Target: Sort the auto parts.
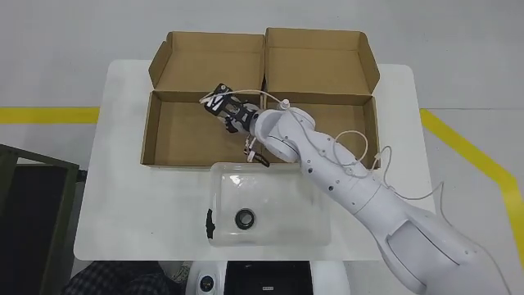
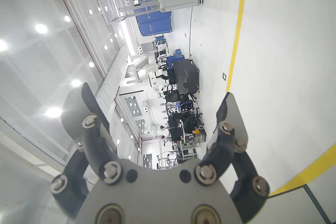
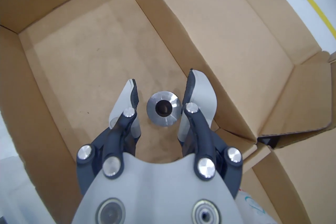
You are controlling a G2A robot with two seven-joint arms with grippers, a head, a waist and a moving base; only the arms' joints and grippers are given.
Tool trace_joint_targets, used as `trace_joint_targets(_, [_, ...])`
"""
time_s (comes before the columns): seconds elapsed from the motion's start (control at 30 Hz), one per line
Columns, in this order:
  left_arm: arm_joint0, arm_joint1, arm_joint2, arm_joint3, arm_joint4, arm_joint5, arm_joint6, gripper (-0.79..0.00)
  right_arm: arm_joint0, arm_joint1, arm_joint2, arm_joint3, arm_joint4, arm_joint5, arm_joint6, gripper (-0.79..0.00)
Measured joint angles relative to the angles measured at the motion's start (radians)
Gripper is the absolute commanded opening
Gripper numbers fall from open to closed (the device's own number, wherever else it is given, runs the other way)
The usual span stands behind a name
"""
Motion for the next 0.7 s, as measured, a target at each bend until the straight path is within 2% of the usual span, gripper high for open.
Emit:
trace_joint_targets(0.27, [0.000,0.000,0.000,0.000,0.000,0.000,0.000,0.000,-0.098,0.042,0.095,-0.200,-0.037,-0.059,0.030,-0.437])
trace_joint_targets(0.7, [0.000,0.000,0.000,0.000,0.000,0.000,0.000,0.000,-0.343,0.139,0.284,-0.527,-0.151,-0.391,-0.004,-0.422])
